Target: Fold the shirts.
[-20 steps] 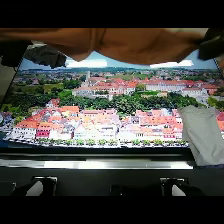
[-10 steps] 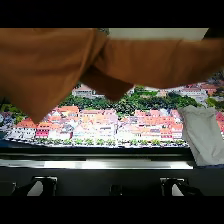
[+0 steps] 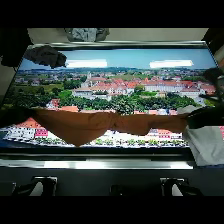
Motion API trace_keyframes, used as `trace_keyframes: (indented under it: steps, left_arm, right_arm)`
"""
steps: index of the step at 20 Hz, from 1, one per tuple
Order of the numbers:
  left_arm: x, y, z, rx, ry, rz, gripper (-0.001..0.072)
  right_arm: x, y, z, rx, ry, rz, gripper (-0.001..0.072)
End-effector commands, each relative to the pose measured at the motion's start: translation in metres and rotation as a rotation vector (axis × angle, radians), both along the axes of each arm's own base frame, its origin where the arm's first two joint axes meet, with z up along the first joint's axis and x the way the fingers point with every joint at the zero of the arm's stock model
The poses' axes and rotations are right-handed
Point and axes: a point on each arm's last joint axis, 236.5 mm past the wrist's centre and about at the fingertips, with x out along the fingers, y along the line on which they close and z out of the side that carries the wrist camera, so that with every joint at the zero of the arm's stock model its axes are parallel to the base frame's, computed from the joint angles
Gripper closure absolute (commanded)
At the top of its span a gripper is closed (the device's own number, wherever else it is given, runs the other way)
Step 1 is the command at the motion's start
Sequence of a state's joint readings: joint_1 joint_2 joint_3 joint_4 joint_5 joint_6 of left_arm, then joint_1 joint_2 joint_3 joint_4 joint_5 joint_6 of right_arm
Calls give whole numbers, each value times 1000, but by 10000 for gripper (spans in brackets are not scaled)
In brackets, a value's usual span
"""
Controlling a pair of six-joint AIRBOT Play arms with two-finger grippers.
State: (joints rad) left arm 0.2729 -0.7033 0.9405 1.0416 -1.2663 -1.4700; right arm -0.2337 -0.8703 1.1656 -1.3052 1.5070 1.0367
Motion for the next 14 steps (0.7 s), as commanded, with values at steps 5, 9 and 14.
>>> trace_keyframes:
  steps: [5,9,14]
  left_arm:
    - [81,-1,-161,-84,249,64,685]
    - [121,-16,-193,-217,354,42,486]
    - [154,46,-87,-156,236,6,5]
  right_arm:
    - [120,3,-153,228,-40,-193,668]
    - [156,17,-177,400,-74,-302,602]
    - [170,2,-72,160,-162,35,9]
